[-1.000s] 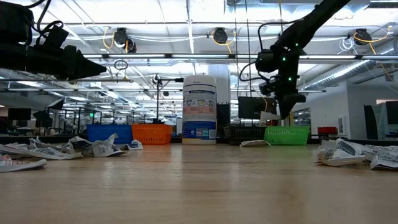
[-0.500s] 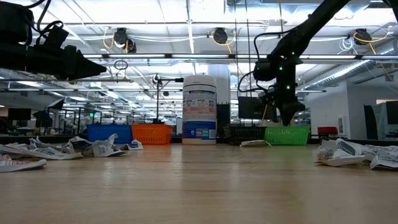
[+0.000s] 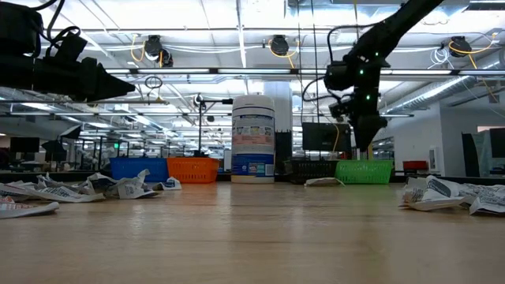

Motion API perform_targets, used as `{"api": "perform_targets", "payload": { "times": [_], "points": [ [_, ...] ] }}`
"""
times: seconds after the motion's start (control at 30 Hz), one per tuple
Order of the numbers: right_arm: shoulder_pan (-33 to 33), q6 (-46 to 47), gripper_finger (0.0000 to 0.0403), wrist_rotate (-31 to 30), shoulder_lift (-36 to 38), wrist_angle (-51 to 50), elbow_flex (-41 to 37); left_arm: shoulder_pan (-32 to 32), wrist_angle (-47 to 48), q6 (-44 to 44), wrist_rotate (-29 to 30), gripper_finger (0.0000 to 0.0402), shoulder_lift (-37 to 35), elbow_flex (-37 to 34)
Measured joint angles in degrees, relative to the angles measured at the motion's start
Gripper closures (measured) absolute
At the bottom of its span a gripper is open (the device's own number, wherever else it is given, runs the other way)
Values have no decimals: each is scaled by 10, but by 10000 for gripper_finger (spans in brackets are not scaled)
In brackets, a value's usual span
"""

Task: Pick & Place First Aid Supplies
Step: Put the bandage into the green bin

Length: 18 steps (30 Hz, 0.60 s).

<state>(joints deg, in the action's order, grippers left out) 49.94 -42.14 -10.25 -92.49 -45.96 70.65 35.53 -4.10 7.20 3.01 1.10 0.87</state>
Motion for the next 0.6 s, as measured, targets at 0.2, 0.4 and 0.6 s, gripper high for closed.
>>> {"api": "perform_targets", "payload": {
  "times": [0.2, 0.4, 0.6],
  "points": [
    [-40, 77, 257, 49, 31, -73, 0, 0, 0, 0, 0, 92, 0, 0],
    [-84, 167, 260, 77, 38, -124, 0, 0, 0, 0, 0, 92, 0, 0],
    [-128, 197, 258, 91, 38, -123, 0, 0, 0, 0, 0, 92, 0, 0]
  ]
}}
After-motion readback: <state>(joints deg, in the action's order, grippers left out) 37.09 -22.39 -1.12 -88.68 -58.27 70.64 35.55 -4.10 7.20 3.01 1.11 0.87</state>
